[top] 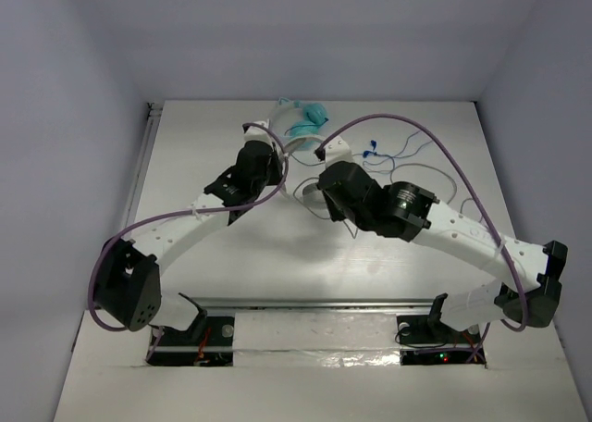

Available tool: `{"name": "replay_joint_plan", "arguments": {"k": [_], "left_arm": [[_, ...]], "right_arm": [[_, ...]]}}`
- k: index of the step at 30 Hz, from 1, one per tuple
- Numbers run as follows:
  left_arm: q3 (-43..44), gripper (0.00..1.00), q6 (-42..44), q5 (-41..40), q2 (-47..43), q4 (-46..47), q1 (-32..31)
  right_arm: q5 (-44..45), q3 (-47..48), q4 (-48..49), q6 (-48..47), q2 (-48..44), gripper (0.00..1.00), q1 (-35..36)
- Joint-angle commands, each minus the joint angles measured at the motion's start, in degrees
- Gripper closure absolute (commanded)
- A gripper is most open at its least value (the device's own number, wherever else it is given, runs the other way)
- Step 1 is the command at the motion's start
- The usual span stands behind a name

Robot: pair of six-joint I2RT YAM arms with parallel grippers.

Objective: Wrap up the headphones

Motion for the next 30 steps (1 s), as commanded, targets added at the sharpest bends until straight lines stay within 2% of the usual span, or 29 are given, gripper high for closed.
{"name": "replay_joint_plan", "arguments": {"k": [1,4,11,15,17,18,22,30], "left_arm": [[0.18,1.00,-0.45,8.53,-4.59,5.84,0.27],[0.27,1.00,0.52,11.17,-6.26,4.78,0.27],[4.14,1.00,4.74,23.81,-5.04,-0.58,0.27],[5.63,1.00,7.63,28.92,-3.82,-3.73,0.27],[10.10,1.00,10.18,30.68,-1.80,-8.21,0.27],[11.51,1.00,11.23,31.04,-0.83,-11.45,0.27],[14.24,1.00,13.70,31.39,0.67,-13.85,0.27],[15.56,1.00,12.48,22.96,2.87,-17.72,0.27]], "right_arm": [[3.74,2.02,-0.80,-3.83,-2.49,1.00,-1.88],[4.43,1.84,-0.18,-5.68,-2.84,1.00,-3.19],[8.13,1.58,2.45,-8.23,-1.79,1.00,-6.01],[14.45,0.61,3.16,-8.94,-1.88,1.00,-7.94],[18.32,0.26,3.69,-9.29,-2.58,1.00,-7.94],[18.59,0.26,3.69,-9.46,-3.45,1.00,-7.94],[18.32,-0.35,5.10,-10.08,-4.87,1.00,-8.56],[14.64,2.98,2.56,-8.24,-5.75,0.99,-8.56]]}}
